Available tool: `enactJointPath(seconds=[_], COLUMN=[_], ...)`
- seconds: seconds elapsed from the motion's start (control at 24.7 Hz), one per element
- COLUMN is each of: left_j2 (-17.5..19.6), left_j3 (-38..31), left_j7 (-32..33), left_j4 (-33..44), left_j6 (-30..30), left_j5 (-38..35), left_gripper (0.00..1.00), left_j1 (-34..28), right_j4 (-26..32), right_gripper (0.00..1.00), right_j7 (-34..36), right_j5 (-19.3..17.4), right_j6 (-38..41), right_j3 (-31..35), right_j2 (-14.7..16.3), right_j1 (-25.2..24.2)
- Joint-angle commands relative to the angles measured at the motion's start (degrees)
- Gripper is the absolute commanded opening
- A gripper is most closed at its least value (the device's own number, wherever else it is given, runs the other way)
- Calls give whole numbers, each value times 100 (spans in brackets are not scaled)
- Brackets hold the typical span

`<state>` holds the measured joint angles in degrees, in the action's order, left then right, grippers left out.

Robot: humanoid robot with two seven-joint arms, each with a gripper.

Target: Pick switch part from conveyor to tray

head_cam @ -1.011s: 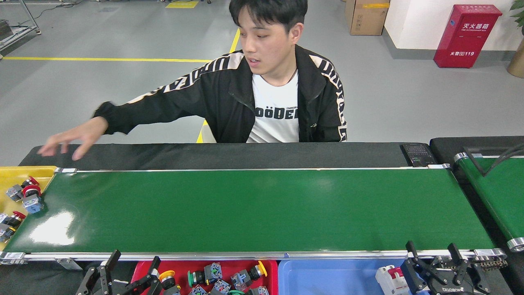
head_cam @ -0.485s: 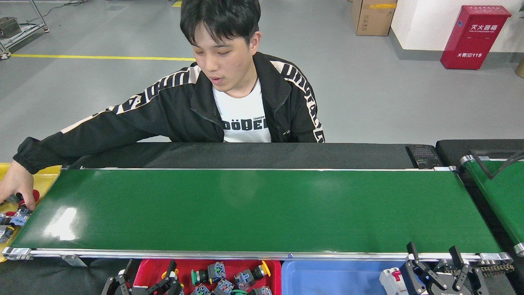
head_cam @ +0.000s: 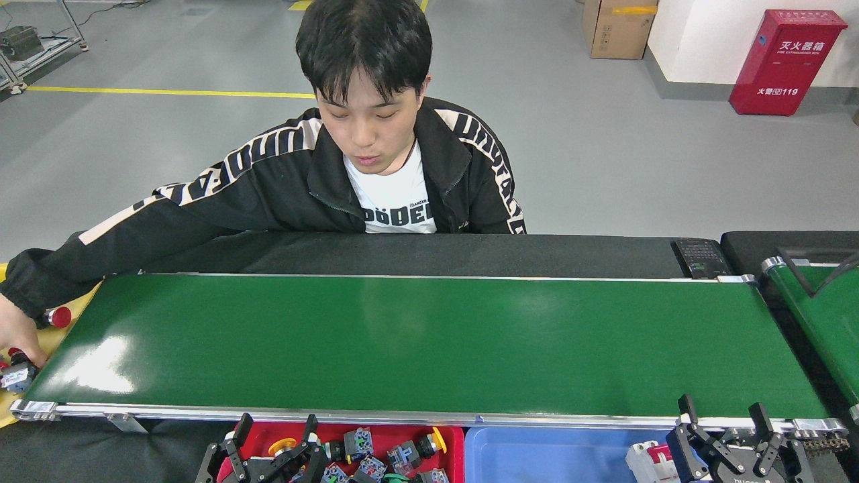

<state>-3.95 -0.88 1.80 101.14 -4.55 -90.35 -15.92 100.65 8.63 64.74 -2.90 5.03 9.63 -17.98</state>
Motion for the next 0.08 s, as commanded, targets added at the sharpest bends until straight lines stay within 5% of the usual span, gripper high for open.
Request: enactJointPath(seconds=[0.0,0.04], left_j2=[9,9], left_j3=[9,9], left_j7=[-74,-74], left_j4=[72,72], left_j6=[209,209], left_j5=[-97,-106], left_gripper=[100,100], left_j1=[45,45], right_j4=[86,86], right_gripper=[100,100], right_j7=[-11,-11], right_j5=[12,56], right_j6=[44,44], right_j3=[41,41], right_j2=[39,39], right_j1=[13,13])
